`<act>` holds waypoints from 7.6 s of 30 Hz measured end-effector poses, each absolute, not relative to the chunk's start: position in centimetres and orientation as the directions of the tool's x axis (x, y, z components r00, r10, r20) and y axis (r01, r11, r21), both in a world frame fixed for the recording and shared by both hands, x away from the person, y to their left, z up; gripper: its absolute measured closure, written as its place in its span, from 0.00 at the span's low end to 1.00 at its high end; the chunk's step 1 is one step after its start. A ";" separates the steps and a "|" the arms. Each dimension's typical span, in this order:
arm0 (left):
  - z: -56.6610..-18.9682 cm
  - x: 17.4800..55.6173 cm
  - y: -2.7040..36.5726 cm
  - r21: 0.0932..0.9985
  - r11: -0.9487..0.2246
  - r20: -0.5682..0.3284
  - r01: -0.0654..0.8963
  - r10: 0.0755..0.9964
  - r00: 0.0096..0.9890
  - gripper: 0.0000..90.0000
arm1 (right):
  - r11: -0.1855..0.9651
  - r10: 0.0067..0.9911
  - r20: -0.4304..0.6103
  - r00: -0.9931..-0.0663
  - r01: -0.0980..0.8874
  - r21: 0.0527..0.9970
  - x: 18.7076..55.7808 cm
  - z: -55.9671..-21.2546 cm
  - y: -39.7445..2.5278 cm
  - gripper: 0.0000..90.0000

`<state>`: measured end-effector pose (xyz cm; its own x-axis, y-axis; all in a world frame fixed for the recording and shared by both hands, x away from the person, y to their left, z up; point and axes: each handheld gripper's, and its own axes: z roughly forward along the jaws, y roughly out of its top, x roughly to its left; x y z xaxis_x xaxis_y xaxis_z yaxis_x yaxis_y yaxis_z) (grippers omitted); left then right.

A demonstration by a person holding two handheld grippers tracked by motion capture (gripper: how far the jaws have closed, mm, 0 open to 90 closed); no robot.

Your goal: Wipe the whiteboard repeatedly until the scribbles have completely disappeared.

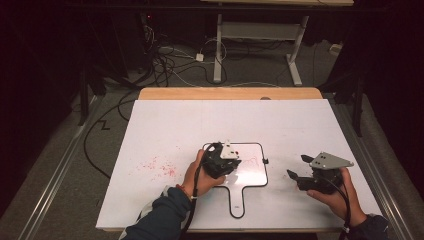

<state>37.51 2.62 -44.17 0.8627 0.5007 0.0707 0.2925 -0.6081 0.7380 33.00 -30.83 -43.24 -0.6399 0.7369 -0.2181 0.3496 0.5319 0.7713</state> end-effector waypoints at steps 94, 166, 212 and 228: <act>-45.2 35.6 3.6 0.786 -0.552 0.043 0.279 0.498 0.866 0.87 | 0.598 0.713 -0.309 -0.630 0.315 0.737 32.8 -43.3 -29.9 0.33; -44.3 39.4 -4.8 0.749 -0.604 0.082 0.271 0.491 0.868 0.87 | 0.571 0.749 -0.313 -0.584 0.330 0.752 32.6 -42.8 -31.8 0.33; -44.2 41.8 -3.0 0.743 -0.573 0.030 0.345 0.545 0.838 0.87 | 0.582 0.743 -0.319 -0.589 0.331 0.743 32.8 -43.0 -31.5 0.33; -44.4 40.9 -2.6 0.751 -0.562 -0.011 0.347 0.515 0.857 0.87 | 0.587 0.740 -0.324 -0.590 0.330 0.739 32.8 -43.0 -31.3 0.33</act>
